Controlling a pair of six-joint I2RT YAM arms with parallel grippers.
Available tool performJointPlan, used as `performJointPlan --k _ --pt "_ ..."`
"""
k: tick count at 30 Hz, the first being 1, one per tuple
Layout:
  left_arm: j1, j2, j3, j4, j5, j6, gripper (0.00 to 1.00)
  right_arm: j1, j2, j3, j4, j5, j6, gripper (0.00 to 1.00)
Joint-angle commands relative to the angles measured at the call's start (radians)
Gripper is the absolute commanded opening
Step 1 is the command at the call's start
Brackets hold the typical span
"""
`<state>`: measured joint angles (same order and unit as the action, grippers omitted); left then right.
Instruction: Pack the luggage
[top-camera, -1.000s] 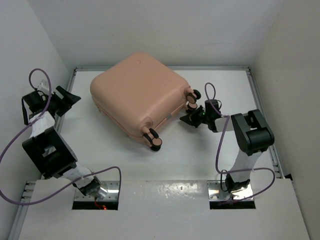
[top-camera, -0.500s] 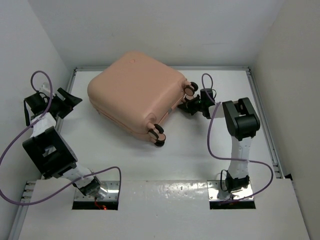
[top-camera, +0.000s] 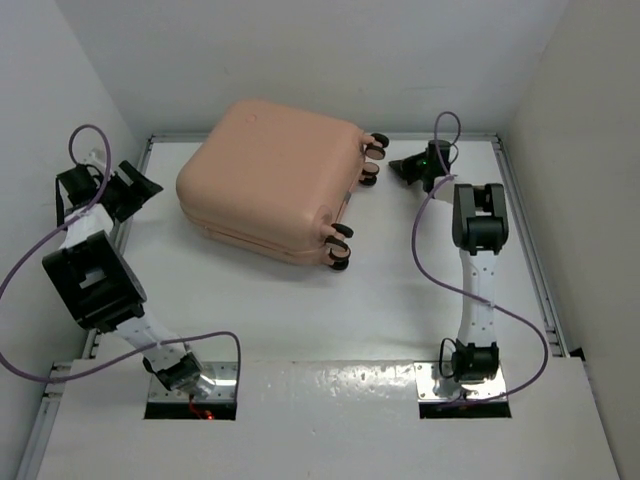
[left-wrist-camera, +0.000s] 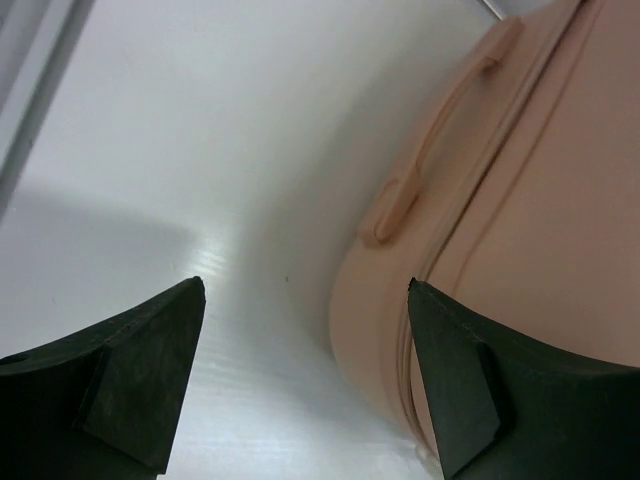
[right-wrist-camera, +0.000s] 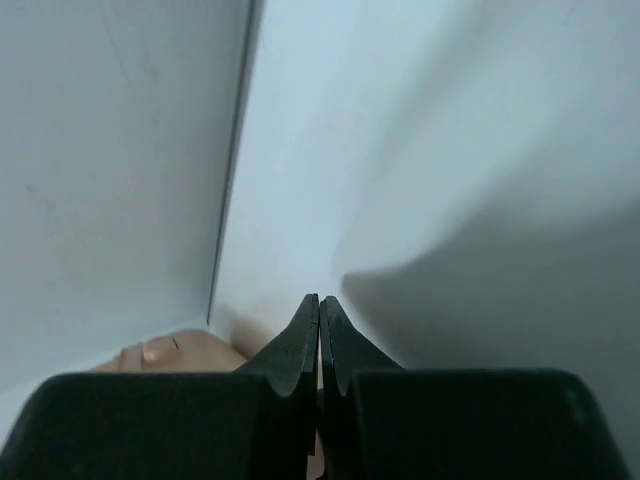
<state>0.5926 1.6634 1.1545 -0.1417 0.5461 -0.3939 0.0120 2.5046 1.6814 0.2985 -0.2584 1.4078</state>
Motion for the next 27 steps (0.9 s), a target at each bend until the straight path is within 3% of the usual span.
performJointPlan --k 1,7,9,11,13,16,19,23,27 --pt "-0.019 0.059 0.117 0.001 -0.072 0.029 0.86 -0.038 -0.022 0.061 0.034 0.032 -0.069 0.00" --pt "-0.049 0.263 0.391 -0.061 -0.021 0.084 0.80 -0.072 -0.238 -0.212 0.166 -0.146 -0.151 0.04" --pt "-0.077 0.356 0.451 -0.114 -0.021 0.128 0.79 -0.079 -0.285 -0.322 0.191 -0.198 -0.170 0.09" --pt "-0.108 0.418 0.542 -0.153 -0.008 0.153 0.78 -0.083 -0.375 -0.394 0.197 -0.231 -0.205 0.21" --pt "-0.132 0.499 0.608 -0.202 -0.008 0.200 0.78 -0.087 -0.435 -0.456 0.137 -0.287 -0.234 0.27" --pt "-0.200 0.556 0.648 -0.246 -0.038 0.253 0.76 -0.096 -0.509 -0.479 -0.001 -0.350 -0.291 0.25" --pt "-0.249 0.590 0.648 -0.268 -0.034 0.263 0.75 -0.121 -0.622 -0.568 0.011 -0.340 -0.320 0.20" --pt "-0.295 0.544 0.477 -0.268 0.058 0.285 0.72 -0.162 -0.728 -0.548 -0.059 -0.357 -0.377 0.20" --pt "-0.375 0.403 0.288 -0.230 0.173 0.294 0.71 -0.199 -0.802 -0.486 -0.186 -0.384 -0.516 0.22"
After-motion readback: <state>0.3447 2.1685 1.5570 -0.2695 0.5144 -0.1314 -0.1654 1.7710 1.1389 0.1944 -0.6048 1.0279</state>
